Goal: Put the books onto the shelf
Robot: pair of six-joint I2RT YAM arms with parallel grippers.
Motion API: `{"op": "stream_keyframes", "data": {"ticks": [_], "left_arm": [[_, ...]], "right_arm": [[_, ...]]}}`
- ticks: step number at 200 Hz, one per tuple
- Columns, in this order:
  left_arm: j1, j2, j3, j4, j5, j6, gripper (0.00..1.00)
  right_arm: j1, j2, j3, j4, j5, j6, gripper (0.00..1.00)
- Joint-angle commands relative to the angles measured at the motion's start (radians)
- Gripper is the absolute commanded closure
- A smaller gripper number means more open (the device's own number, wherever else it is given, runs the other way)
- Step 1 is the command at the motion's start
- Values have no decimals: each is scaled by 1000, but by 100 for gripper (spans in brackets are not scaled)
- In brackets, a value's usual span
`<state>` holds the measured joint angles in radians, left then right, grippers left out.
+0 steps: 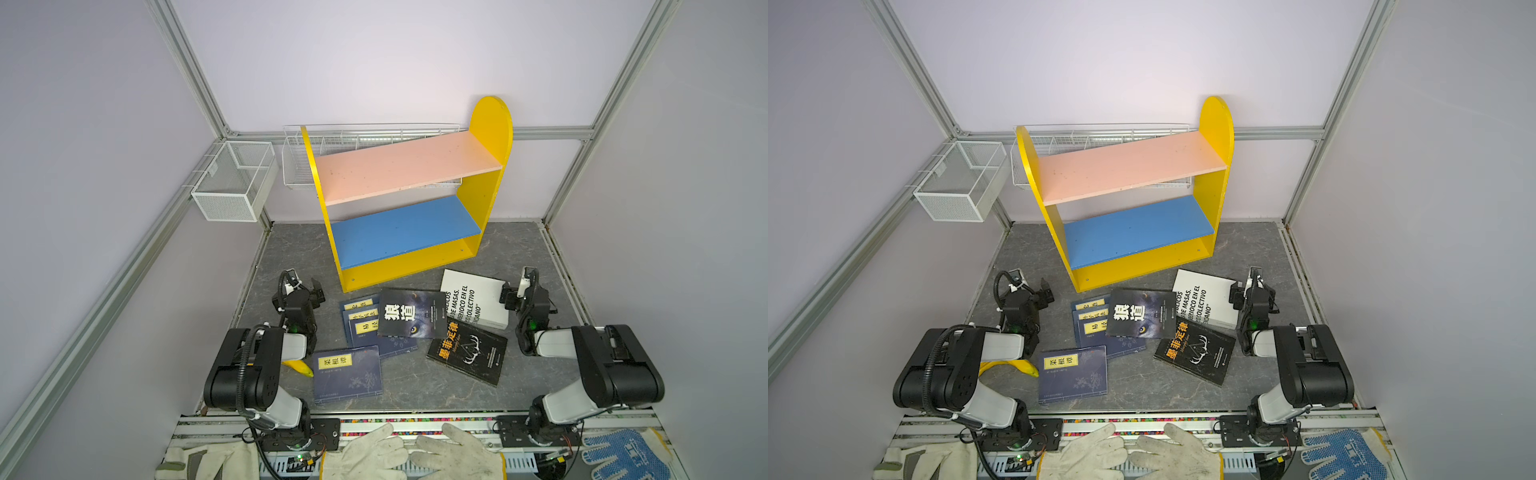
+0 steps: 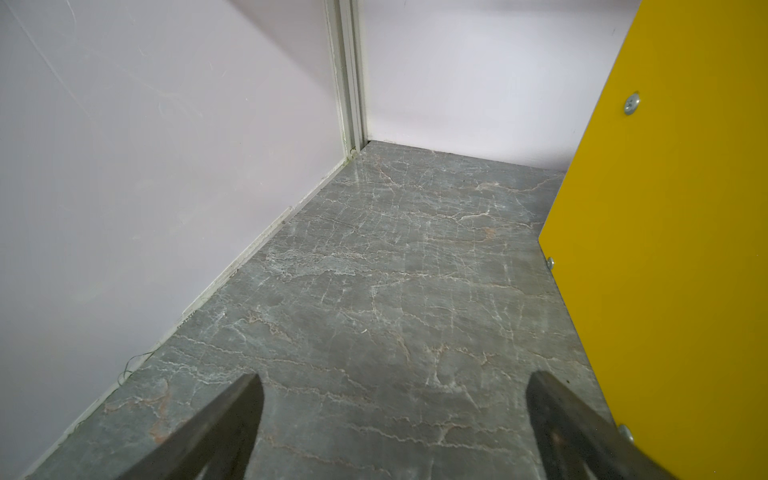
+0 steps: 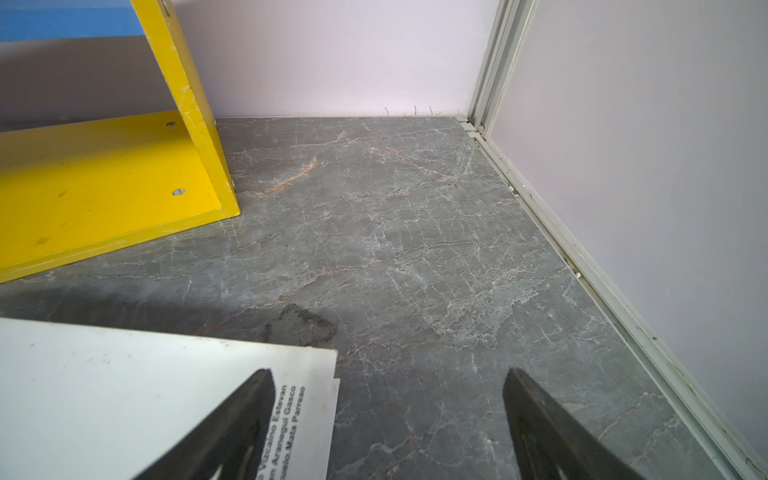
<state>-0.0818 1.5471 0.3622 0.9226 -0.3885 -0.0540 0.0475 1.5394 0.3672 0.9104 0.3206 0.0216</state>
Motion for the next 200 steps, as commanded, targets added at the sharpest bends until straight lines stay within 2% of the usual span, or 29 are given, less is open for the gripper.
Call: {"op": "stream_keyframes", "data": {"ticks": [1, 16, 38, 47, 57, 70, 91, 107, 116, 131, 151, 172, 185, 200], "left_arm": [[-6, 10, 21, 18, -6, 14, 1], [-8, -40, 32, -49, -35, 4, 1], [-30, -219, 95, -318, -23, 22, 1], [-39, -306, 134, -458, -7, -23, 1], [-41, -395, 172, -597, 61, -101, 1], [-52, -476, 200, -693, 126, -177, 1], [-99, -573, 241, -858, 136, -238, 1], [-119, -637, 254, -942, 159, -300, 1], [-122, -672, 259, -977, 189, -341, 1], [-127, -731, 260, -1024, 242, -415, 1], [-133, -788, 271, -1082, 321, -523, 1], [-168, -821, 274, -1115, 419, -649, 1], [-229, -816, 264, -1111, 438, -726, 1], [-345, -802, 242, -1078, 419, -799, 1]], "right_arm": [[-1, -13, -4, 0, 25, -18, 11], [-1, -24, 2, -22, 31, -14, 11], [0, -27, -7, -5, 32, -16, 11], [0, -32, -21, 16, 34, -15, 11], [1, -34, -28, 26, 34, -15, 11], [0, -33, -27, 26, 35, -16, 11], [10, -54, -16, 23, -3, -51, 12], [29, -186, 135, -377, 56, -36, 11], [26, -235, 206, -511, 57, -28, 11], [31, -309, 252, -615, 14, 5, 11], [47, -378, 329, -845, -17, 175, 11], [104, -414, 376, -1003, -157, 309, 12], [179, -432, 387, -1058, -233, 376, 12], [277, -446, 386, -1092, -304, 462, 12]]}}
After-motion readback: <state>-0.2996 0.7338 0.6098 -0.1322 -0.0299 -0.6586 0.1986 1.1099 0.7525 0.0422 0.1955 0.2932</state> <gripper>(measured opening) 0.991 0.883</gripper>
